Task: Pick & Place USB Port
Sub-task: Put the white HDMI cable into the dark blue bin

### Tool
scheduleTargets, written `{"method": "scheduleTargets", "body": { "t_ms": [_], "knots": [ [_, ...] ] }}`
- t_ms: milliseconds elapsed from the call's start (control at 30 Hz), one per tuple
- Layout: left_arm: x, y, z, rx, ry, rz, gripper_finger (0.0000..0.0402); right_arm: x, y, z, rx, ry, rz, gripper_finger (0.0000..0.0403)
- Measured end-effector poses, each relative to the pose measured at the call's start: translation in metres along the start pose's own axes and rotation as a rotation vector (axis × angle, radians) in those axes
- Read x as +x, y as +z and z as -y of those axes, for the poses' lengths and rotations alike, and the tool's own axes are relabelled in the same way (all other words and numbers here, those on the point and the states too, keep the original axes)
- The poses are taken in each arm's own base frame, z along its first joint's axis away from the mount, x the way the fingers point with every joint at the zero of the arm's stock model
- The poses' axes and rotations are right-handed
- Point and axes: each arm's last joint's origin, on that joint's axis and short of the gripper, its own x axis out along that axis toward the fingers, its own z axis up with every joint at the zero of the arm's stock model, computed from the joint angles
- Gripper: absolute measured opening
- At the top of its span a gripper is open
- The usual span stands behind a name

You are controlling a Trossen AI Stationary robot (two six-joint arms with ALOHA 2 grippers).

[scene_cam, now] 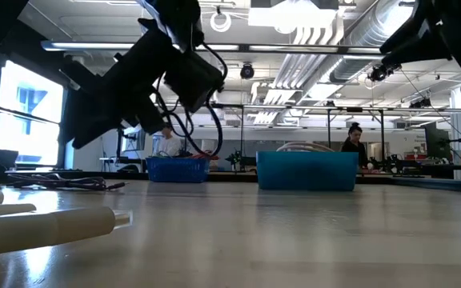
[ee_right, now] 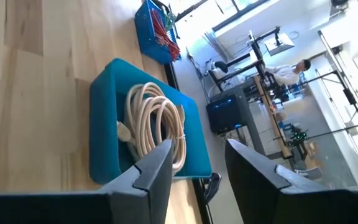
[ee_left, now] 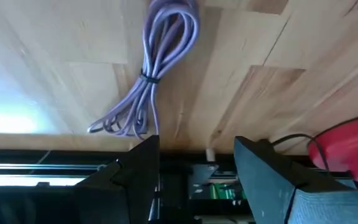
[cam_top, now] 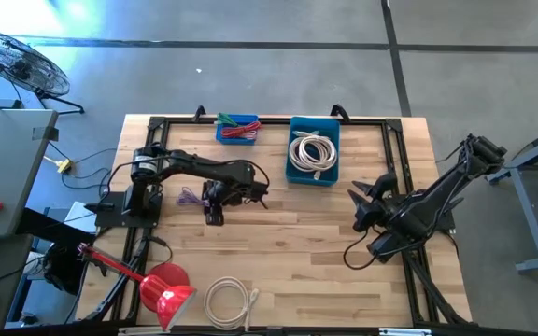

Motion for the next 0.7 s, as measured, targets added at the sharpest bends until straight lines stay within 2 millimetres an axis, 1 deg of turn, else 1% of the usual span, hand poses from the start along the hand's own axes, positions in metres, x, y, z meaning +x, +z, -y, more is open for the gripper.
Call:
{"method": "scheduleTargets", "body": {
  "t_ms": [100, 200, 467, 700],
  "knots": [
    [0.0, 0.001, 0.002, 0.004, -0.028, 0.012, 0.0202, 0.0, 0.0, -0.001, -0.006, 0.001, 0.002, 0.014],
    [0.001, 0.006, 0.016, 0.042, -0.081, 0.066, 0.0202, 0.0, 0.0, -0.001, -0.007, 0.001, 0.002, 0.014],
    [0.004, 0.013, 0.075, 0.135, -0.19, 0.188, 0.0202, 0.0, 0.001, 0.0, -0.005, -0.029, 0.026, 0.014],
    [0.008, 0.015, 0.129, 0.198, -0.254, 0.318, 0.0202, 0.0, 0.006, -0.003, 0.075, -0.029, 0.053, 0.014]
  ]
}}
